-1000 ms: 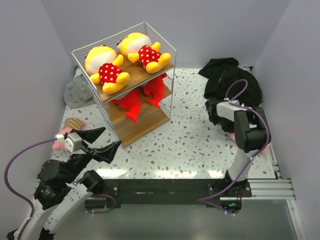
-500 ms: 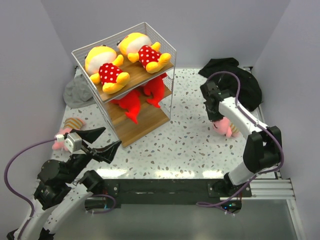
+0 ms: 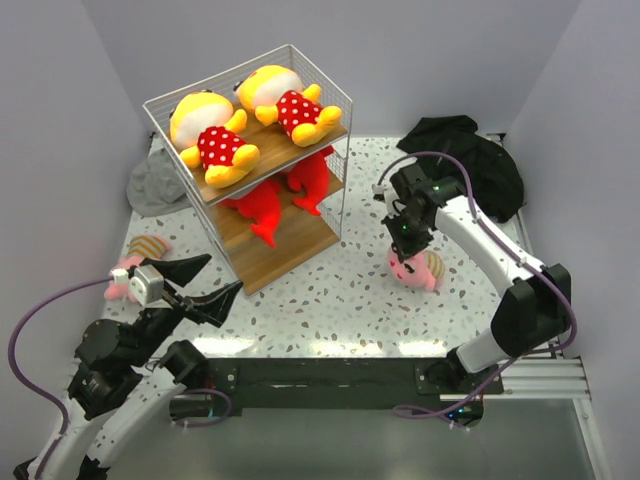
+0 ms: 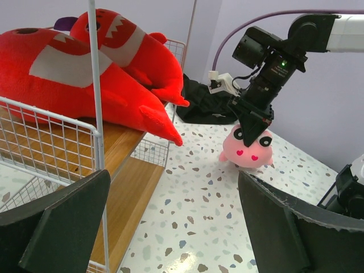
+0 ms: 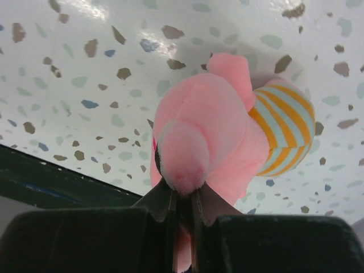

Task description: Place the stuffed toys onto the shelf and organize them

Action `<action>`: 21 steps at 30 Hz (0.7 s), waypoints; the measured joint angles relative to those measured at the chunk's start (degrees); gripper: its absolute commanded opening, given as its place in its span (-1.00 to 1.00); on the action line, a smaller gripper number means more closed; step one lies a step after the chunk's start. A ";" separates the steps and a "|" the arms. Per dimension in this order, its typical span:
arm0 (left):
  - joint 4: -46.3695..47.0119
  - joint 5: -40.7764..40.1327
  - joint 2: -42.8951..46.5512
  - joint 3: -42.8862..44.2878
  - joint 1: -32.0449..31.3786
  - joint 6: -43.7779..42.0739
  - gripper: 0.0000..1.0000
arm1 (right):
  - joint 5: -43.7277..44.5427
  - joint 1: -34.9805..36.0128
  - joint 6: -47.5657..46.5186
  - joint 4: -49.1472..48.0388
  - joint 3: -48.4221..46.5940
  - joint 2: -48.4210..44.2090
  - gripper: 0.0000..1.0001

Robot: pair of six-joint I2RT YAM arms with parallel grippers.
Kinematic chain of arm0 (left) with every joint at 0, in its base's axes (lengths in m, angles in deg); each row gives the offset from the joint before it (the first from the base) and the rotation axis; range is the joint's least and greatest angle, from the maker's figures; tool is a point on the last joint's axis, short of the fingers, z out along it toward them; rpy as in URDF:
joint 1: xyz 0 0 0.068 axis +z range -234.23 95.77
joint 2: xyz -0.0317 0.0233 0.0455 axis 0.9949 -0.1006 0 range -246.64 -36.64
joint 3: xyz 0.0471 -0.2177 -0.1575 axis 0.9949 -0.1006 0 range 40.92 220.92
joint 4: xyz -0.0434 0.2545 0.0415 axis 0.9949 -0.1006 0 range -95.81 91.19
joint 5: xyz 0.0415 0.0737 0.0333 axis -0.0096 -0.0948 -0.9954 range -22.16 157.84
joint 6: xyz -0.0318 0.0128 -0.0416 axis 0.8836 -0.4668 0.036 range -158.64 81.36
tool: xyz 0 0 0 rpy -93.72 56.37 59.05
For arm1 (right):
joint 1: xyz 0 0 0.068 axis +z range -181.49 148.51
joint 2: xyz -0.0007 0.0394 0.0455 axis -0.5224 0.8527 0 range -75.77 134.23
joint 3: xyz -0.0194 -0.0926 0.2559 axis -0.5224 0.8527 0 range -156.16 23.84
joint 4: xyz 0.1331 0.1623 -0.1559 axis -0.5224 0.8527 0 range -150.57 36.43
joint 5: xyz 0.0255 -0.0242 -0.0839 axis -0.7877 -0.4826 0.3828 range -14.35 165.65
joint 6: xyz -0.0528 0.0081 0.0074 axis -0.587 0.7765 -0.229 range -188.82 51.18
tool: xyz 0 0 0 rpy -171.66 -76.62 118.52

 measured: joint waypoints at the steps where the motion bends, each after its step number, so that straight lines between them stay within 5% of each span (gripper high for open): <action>1: 0.00 0.00 0.00 0.00 0.00 0.00 1.00 | -1.51 -0.02 -0.79 0.39 -1.11 0.66 -0.78; 7: 0.00 0.00 0.00 0.00 0.00 0.00 1.00 | -6.67 -0.31 -6.91 3.67 -7.37 9.86 -0.67; 9: 0.00 0.00 0.00 0.00 0.00 0.00 1.00 | -8.55 -1.01 -8.98 4.68 -10.29 13.79 -0.34; 21: 0.02 0.02 0.00 -0.02 0.00 0.00 1.00 | -13.79 -9.77 -18.71 8.31 -33.81 31.08 0.11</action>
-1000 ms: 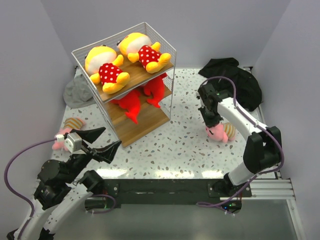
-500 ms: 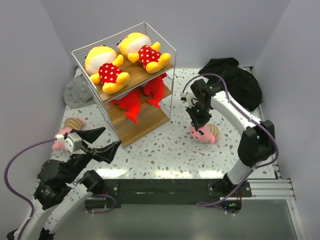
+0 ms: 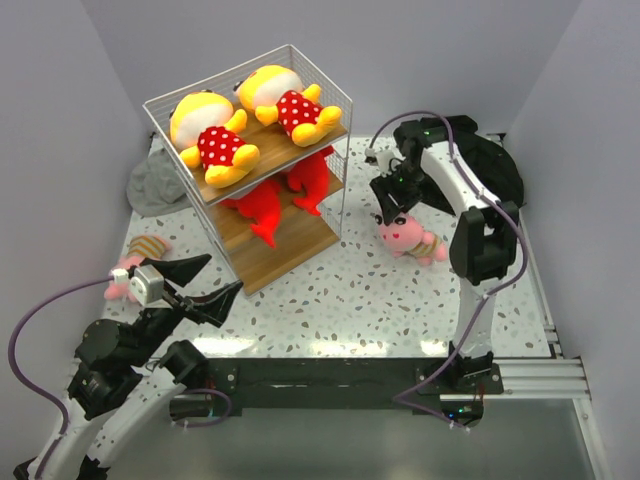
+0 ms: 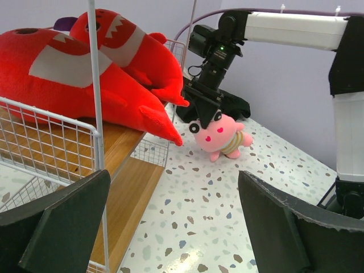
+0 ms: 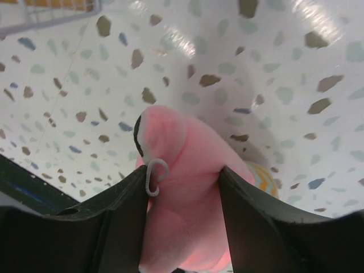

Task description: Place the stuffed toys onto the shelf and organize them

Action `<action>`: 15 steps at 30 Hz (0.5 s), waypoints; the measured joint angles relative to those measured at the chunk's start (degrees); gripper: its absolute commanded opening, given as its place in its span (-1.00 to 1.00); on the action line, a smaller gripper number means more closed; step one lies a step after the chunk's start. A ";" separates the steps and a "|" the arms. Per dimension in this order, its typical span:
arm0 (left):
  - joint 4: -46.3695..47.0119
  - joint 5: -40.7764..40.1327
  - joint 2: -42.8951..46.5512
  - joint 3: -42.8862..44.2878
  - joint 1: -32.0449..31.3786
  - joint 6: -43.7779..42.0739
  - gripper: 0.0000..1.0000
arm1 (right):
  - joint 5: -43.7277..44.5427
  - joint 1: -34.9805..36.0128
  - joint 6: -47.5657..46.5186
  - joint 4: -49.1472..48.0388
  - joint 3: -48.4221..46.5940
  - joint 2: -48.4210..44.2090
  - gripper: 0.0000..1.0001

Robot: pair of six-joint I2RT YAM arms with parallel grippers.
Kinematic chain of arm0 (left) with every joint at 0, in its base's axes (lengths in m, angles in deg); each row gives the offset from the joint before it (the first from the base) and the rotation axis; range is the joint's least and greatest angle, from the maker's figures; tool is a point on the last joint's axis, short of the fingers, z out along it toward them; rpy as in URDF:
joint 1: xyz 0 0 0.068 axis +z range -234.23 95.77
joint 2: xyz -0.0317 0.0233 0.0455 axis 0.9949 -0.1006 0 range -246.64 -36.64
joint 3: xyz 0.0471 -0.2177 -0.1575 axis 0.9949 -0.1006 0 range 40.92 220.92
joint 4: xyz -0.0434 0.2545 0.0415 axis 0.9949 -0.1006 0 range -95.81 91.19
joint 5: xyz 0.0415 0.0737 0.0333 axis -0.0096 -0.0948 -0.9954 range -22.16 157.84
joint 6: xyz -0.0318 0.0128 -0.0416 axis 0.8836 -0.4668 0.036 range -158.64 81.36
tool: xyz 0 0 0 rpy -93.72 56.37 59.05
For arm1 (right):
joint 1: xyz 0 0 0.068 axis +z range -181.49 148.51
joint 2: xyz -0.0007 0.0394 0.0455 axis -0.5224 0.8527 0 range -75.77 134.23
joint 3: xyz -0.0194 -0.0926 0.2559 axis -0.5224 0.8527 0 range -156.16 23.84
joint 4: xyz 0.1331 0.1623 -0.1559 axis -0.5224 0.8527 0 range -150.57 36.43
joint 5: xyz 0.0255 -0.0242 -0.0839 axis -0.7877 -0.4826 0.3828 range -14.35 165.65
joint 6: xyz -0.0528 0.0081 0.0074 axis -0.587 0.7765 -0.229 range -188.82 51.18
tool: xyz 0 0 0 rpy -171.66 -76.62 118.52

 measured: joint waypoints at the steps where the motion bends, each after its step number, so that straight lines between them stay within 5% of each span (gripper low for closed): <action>1: 0.00 0.00 0.00 0.00 0.00 0.00 1.00 | 0.02 -0.68 -0.33 0.22 -2.16 1.68 0.14; 10: 0.00 0.00 0.00 0.02 0.00 -0.02 1.00 | 4.66 -2.40 0.59 -2.86 -12.22 8.09 0.44; 15: 0.00 0.00 0.00 0.02 0.00 0.00 1.00 | 7.80 -3.02 3.45 -8.76 -12.66 7.15 0.42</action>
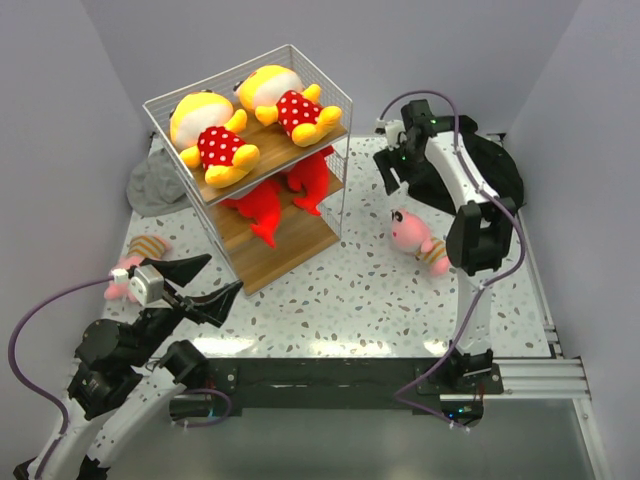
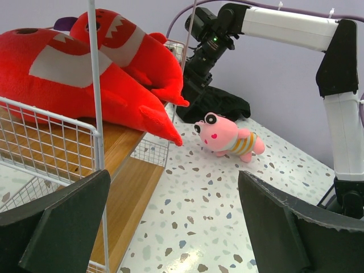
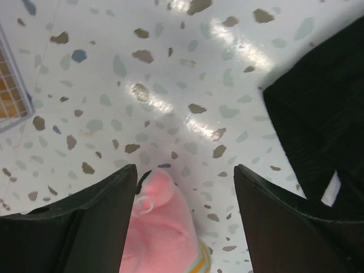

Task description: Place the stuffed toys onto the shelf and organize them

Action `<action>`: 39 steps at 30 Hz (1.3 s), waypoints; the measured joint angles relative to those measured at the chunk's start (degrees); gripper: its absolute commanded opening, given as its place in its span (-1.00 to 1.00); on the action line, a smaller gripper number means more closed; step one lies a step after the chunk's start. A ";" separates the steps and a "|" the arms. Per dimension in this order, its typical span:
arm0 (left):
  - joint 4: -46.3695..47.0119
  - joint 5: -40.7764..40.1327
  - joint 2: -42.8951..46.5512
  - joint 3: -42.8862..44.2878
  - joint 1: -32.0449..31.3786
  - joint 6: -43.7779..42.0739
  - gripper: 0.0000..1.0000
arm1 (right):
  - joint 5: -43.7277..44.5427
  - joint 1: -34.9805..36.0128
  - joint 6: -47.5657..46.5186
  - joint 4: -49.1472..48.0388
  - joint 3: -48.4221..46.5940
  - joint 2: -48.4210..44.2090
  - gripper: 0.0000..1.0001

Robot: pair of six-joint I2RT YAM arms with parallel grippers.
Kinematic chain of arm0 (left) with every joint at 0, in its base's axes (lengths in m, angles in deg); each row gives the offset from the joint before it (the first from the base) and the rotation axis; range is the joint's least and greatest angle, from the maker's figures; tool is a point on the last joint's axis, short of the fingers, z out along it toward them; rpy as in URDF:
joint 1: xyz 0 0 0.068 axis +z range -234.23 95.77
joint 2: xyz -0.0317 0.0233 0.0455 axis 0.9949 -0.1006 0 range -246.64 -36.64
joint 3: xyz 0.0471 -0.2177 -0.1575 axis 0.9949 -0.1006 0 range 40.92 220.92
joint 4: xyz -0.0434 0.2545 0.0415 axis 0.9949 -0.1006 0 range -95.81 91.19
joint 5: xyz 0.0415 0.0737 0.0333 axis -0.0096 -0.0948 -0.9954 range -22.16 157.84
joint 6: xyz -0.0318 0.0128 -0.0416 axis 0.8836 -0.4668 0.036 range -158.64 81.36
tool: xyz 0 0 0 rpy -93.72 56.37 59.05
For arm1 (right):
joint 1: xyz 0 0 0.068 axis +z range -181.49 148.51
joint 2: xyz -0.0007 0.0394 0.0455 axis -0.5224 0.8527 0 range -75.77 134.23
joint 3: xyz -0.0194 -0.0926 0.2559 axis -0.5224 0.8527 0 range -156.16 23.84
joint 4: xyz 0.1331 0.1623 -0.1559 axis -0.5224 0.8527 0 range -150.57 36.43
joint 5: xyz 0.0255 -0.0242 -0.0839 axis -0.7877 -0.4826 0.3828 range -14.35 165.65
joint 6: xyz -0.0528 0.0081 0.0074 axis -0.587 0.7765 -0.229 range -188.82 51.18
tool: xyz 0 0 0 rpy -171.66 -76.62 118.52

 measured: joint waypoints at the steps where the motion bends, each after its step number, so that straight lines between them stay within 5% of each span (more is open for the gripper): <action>1: 0.00 0.00 0.00 -0.02 0.00 0.00 1.00 | 1.03 -0.17 0.83 -0.79 -0.09 -0.13 0.40; 6: 0.00 0.00 0.00 -0.02 0.00 0.00 0.99 | 9.25 -1.27 10.93 -3.17 0.79 -2.73 0.29; 11: 0.00 0.00 0.02 -0.02 0.00 0.00 1.00 | 17.73 -1.27 21.70 -6.43 17.16 -17.33 0.24; 17: 0.00 0.00 0.04 -0.02 0.00 0.00 1.00 | 19.21 -1.16 28.61 -9.77 32.30 -35.65 -0.21; 23: 0.00 0.00 0.04 -0.02 0.00 0.00 0.99 | 15.89 -1.07 33.44 -14.84 46.99 -45.68 -0.03; 28: 0.00 0.00 0.07 -0.02 0.00 0.00 0.99 | 21.44 -0.90 41.66 -19.28 57.46 -48.81 0.06; 39: 0.00 -0.02 0.07 -0.02 0.00 0.00 1.00 | 30.10 -10.95 51.23 -28.24 66.03 -49.81 0.13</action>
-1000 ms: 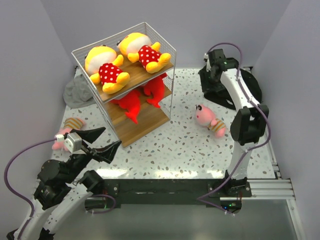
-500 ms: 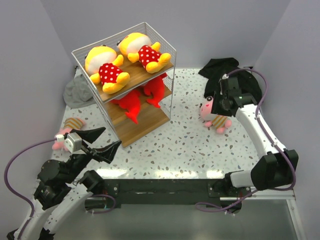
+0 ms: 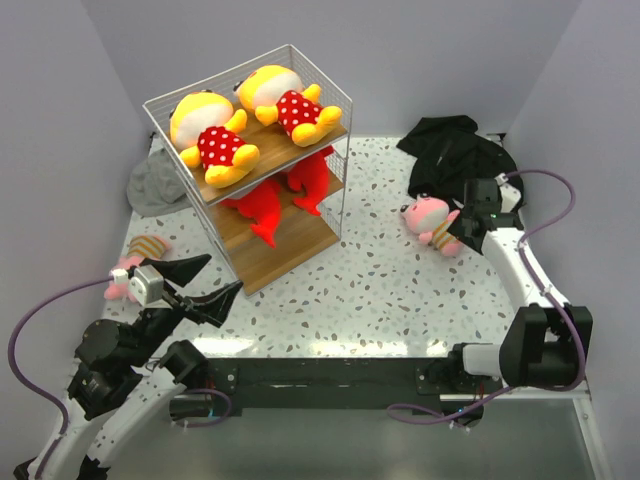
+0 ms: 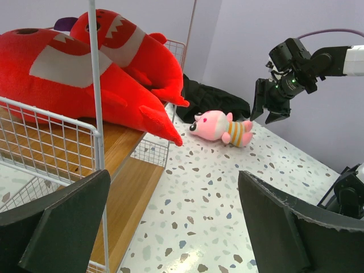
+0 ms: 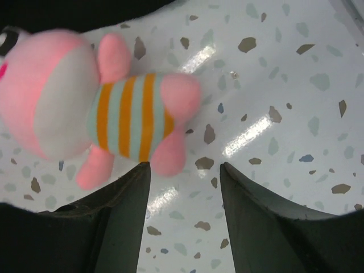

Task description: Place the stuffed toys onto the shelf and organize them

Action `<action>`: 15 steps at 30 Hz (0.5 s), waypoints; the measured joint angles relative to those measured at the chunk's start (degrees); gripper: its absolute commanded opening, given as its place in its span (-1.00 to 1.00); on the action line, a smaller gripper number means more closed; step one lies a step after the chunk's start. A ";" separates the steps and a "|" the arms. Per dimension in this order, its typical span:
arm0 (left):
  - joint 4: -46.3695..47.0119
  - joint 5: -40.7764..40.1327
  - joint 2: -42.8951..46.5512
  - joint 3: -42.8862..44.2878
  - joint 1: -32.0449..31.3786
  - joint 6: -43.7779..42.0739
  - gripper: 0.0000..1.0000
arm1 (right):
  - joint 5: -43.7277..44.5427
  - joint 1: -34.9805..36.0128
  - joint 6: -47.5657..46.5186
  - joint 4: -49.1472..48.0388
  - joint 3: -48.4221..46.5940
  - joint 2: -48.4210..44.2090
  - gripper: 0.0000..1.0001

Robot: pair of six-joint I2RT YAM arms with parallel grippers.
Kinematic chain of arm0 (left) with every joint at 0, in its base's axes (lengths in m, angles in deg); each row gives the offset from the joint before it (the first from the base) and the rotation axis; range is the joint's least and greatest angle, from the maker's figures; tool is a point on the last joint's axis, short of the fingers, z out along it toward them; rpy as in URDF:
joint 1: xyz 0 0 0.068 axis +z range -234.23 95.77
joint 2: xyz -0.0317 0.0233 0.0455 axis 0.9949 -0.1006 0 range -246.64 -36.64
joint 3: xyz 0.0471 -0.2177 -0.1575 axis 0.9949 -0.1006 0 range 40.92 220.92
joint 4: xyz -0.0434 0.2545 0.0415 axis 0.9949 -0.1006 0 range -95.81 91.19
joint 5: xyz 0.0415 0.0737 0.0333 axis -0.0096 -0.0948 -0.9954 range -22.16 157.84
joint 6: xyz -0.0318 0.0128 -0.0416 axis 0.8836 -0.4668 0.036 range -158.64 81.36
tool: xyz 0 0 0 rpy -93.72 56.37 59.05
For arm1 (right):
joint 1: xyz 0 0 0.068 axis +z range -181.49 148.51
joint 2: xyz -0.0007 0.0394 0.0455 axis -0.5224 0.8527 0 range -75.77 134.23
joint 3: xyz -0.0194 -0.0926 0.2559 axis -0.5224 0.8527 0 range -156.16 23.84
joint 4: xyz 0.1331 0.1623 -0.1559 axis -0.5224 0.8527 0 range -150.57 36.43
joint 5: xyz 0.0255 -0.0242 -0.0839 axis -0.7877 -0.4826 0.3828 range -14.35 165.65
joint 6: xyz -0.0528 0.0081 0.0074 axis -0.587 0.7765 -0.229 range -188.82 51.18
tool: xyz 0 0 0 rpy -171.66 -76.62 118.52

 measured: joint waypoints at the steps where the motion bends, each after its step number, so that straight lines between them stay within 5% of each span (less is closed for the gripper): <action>1: 0.00 0.00 0.00 0.00 0.00 0.00 1.00 | -0.39 -1.40 0.15 -0.81 0.50 -0.39 0.14; 15: -0.02 -0.66 0.02 0.00 0.00 0.00 1.00 | -8.59 -7.17 2.78 -11.23 3.50 2.34 0.16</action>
